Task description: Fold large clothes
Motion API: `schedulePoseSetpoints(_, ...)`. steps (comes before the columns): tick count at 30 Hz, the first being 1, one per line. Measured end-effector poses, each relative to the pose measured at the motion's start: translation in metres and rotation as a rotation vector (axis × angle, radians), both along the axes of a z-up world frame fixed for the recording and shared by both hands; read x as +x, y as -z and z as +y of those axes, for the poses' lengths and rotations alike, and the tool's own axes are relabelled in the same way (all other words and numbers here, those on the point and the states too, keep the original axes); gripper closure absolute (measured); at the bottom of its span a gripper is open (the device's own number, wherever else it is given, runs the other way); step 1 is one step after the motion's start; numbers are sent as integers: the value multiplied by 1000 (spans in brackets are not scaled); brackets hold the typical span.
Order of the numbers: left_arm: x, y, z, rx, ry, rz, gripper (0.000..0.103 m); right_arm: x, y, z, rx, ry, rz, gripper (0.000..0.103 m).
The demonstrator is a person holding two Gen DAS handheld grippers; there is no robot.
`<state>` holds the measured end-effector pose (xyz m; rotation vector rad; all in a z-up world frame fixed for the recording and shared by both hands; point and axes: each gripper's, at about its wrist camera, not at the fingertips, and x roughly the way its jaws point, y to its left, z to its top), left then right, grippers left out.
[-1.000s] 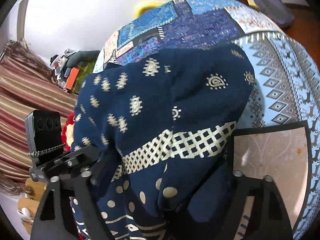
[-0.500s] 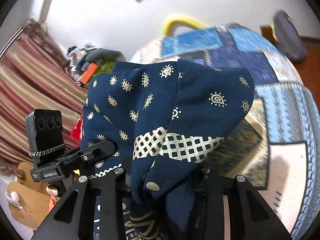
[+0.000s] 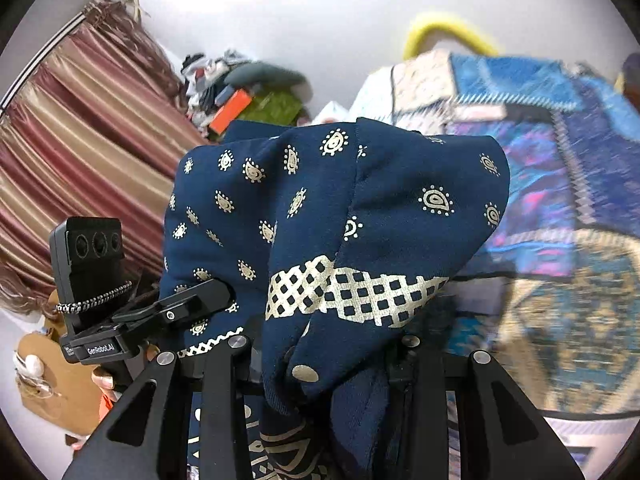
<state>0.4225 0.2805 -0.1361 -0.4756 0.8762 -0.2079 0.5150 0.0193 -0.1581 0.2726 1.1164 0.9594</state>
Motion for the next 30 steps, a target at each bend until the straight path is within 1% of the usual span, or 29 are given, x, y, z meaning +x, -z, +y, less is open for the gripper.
schedulePoseSetpoints(3, 4, 32, 28, -21, -28, 65, 38, 8, 31, 37, -31, -34, 46, 70)
schedulePoseSetpoints(5, 8, 56, 41, -36, -41, 113, 38, 14, 56, 59, -62, -53, 95, 70)
schedulePoseSetpoints(8, 13, 90, 56, -58, -64, 177, 38, 23, 86, 82, -105, -50, 148, 69)
schedulePoseSetpoints(9, 11, 95, 57, -56, -66, 181, 35, 27, 96, 87, -130, -55, 153, 69)
schedulePoseSetpoints(11, 8, 99, 58, -56, -58, 155, 32, 28, 106, 92, -165, -51, 135, 66)
schedulePoseSetpoints(14, 3, 95, 56, -34, -50, 156, 32, 18, 98, 92, -193, -74, 68, 64)
schedulePoseSetpoints(17, 2, 85, 51, 30, -43, 159, 32, 6, 81, 87, -281, -111, -25, 58)
schedulePoseSetpoints(19, -3, 74, 44, 73, -49, 162, 32, 1, 69, 82, -320, -115, -72, 53)
schedulePoseSetpoints(20, -6, 67, 42, 101, -58, 157, 32, -3, 62, 78, -339, -111, -103, 52)
schedulePoseSetpoints(21, -7, 65, 42, 135, -71, 144, 32, -7, 55, 74, -352, -106, -138, 52)
schedulePoseSetpoints(22, -11, 56, 40, 177, -84, 118, 32, -13, 44, 69, -362, -99, -188, 52)
schedulePoseSetpoints(24, -25, 36, 33, 255, -99, 43, 32, -24, 29, 63, -362, -91, -252, 52)
schedulePoseSetpoints(25, -31, 28, 29, 274, -98, 14, 32, -30, 23, 60, -363, -89, -278, 52)
schedulePoseSetpoints(27, -41, 20, 22, 277, -82, -15, 32, -43, 12, 56, -364, -88, -337, 51)
schedulePoseSetpoints(29, -48, 21, 10, 282, -49, -21, 32, -56, 6, 57, -357, -96, -395, 45)
schedulePoseSetpoints(30, -52, 25, 3, 296, -31, -20, 32, -63, 6, 59, -358, -95, -421, 32)
